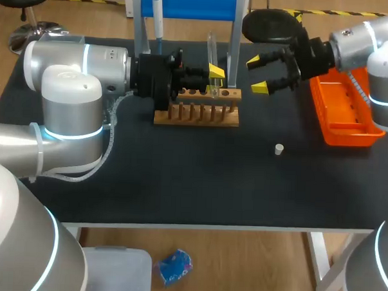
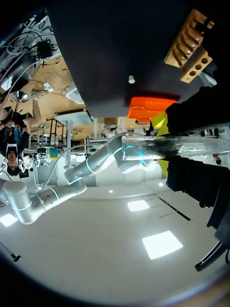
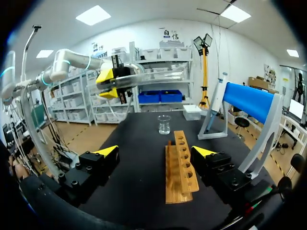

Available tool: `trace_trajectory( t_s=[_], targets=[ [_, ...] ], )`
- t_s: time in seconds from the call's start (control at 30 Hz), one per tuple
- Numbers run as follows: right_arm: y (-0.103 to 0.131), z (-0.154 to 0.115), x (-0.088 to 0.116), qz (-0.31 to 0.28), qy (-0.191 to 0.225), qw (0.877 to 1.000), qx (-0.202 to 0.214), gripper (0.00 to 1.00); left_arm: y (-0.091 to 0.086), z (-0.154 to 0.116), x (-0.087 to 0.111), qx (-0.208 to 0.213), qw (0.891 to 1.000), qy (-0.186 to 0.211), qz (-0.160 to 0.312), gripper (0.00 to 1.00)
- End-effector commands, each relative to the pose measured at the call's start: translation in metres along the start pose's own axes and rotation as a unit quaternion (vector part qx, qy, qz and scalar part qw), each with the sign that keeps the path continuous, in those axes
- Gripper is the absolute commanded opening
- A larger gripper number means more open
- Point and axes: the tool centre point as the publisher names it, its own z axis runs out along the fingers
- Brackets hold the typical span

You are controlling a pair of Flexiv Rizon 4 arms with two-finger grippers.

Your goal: Invert the test tube, pick up the pipette, mount the tip to pipette, aspirate from beaker and dispense into the tube, eject the tip, return the pipette, and cap with the stopper.

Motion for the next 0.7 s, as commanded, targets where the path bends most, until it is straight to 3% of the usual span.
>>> trace_trajectory(
  t_s=[0.03, 0.5, 0.63, 0.7],
  targets=[
    [-0.008, -0.003, -0.005, -0.005, -0.002, 1.000, -0.003, 1.00, 0.001, 0.000, 0.000, 0.001, 1.000, 0.000, 0.000, 0.00],
    [-0.019, -0.013, -0.010, -0.017, -0.018, 1.000, 0.013, 1.00, 0.001, 0.000, 0.000, 0.001, 1.000, 0.000, 0.000, 0.00],
    [-0.019, -0.013, -0.010, -0.017, -0.018, 1.000, 0.013, 1.00, -0.001, 0.000, -0.003, 0.026, 0.996, 0.037, -0.072, 0.00],
    [-0.019, -0.013, -0.010, -0.017, -0.018, 1.000, 0.013, 1.00, 0.000, 0.001, -0.006, 0.053, 0.986, 0.054, -0.150, 0.00]
  ],
)
